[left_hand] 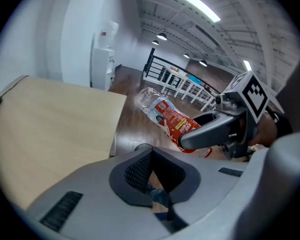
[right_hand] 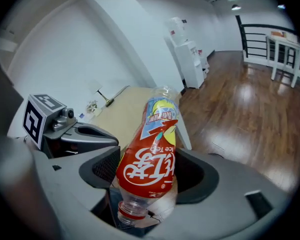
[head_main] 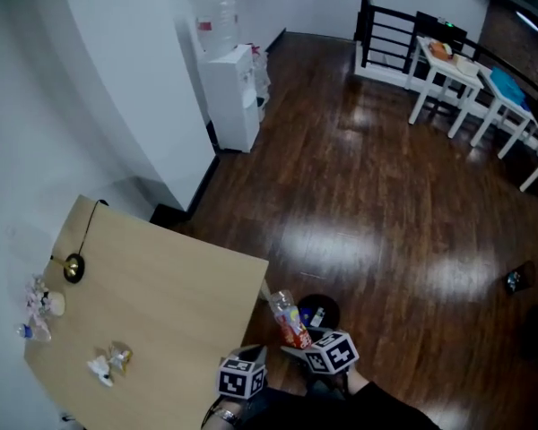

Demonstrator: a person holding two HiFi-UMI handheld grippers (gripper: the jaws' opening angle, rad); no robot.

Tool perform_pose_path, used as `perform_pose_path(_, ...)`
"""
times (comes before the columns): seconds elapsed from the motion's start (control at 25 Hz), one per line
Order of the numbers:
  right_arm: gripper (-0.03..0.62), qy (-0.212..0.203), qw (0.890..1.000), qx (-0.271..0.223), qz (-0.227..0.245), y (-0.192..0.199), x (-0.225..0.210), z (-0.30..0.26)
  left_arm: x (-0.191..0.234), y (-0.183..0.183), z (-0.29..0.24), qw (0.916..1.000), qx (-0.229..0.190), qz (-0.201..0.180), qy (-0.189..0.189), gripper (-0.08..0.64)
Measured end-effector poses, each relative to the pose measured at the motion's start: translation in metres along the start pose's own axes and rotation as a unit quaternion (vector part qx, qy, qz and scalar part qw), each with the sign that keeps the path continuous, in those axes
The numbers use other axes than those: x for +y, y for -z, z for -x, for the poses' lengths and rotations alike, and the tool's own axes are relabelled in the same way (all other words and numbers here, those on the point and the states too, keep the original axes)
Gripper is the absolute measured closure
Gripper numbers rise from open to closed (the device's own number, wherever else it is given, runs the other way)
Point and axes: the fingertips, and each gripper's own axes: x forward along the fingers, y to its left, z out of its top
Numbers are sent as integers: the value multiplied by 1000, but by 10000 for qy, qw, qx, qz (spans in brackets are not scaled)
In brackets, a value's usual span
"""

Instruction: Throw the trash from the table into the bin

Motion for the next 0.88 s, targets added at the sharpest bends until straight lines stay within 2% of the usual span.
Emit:
perform_pose_path(0.2, 245, 255, 9977, -229, -590, 35, -45, 25, -44, -1, -34, 9975, 325, -548, 293, 554)
perform_pose_path(0.28, 245, 296, 9962, -259, -782, 49, -57, 32, -58, -1, -45, 9966, 377, -643, 363, 554)
perform_pose_path(0.56, 245, 367, 9929, -16, -1133, 92, -103, 27, -83, 1, -81, 9956, 412, -789, 280, 554)
perform_pose_path(0.88, 245, 465, 9842, 757, -1529, 161, -178, -37, -83, 25, -134, 9962, 527, -645, 243, 554)
